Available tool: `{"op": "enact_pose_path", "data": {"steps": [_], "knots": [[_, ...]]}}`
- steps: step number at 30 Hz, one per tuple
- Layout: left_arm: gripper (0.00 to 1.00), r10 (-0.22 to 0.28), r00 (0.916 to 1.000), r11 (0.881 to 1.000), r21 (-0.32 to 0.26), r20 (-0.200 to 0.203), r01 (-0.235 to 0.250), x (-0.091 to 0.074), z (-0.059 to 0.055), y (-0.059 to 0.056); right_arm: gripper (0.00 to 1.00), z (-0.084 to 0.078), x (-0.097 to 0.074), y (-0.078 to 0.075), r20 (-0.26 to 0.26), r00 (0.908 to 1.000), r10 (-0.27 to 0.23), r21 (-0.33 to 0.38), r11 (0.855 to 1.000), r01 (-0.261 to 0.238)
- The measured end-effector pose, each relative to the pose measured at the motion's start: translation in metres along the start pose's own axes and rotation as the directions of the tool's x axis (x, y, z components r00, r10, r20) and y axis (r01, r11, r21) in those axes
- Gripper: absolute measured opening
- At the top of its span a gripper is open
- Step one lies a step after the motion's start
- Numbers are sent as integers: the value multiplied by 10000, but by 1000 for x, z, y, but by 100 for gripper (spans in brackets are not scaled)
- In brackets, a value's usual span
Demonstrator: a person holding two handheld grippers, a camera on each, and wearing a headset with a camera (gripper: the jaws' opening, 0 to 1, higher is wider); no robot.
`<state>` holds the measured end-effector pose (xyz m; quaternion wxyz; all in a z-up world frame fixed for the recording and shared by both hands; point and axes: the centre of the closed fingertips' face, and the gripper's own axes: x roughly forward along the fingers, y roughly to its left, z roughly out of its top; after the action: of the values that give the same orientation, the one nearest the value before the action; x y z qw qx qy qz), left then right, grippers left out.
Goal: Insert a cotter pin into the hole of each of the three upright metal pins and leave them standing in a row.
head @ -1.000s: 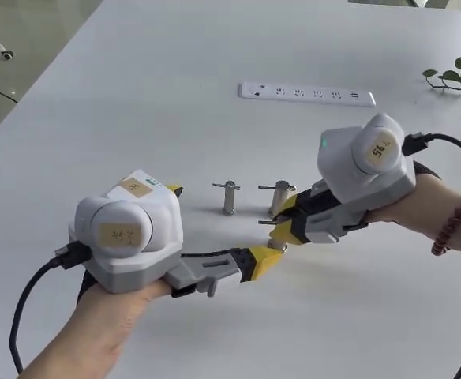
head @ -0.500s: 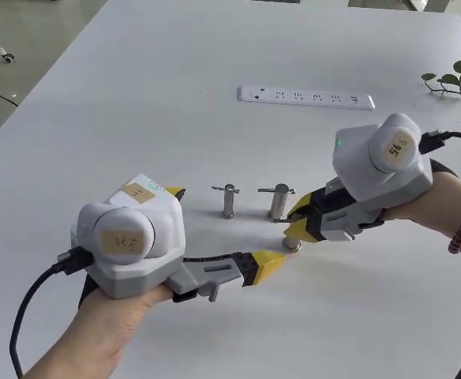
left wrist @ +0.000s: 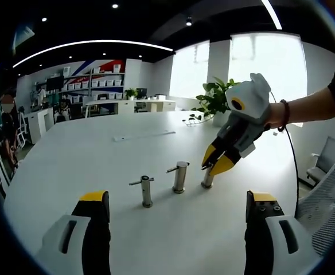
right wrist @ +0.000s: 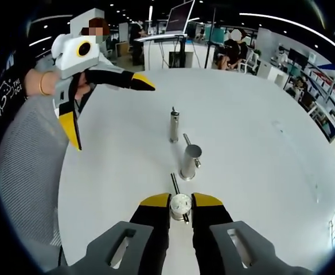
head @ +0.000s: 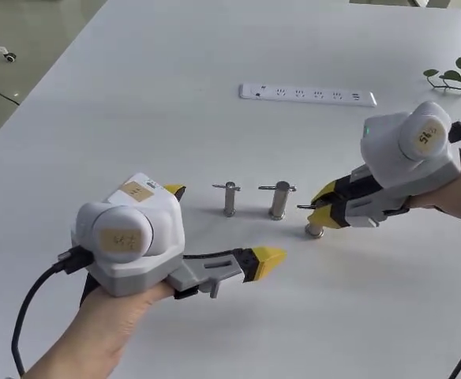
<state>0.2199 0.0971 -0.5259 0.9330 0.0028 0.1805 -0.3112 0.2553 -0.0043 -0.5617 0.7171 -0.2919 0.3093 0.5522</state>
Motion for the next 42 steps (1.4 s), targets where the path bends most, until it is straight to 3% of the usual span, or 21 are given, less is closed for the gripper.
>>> {"op": "enact_pose_path", "data": {"steps": [17, 29, 36, 42], "knots": [[98, -30, 9998, 10000, 37, -175, 30, 3, -5, 0, 8, -16, -5, -30, -235, 9995, -222, 100, 9997, 224], [97, 25, 9998, 10000, -15, -189, -25, 3, -5, 2, 9, -17, -6, -36, -195, 9998, 32, 505, 9987, -23], [98, -43, 9997, 10000, 70, -255, 45, 3, -6, 1, 9, -16, -5, -34, -377, 9991, 207, 13, 9998, -206], [98, 24, 9994, 9999, 110, -356, -21, 3, -8, 3, 12, -15, -5, -36, -326, 9994, 106, 33, 9999, -105]]}}
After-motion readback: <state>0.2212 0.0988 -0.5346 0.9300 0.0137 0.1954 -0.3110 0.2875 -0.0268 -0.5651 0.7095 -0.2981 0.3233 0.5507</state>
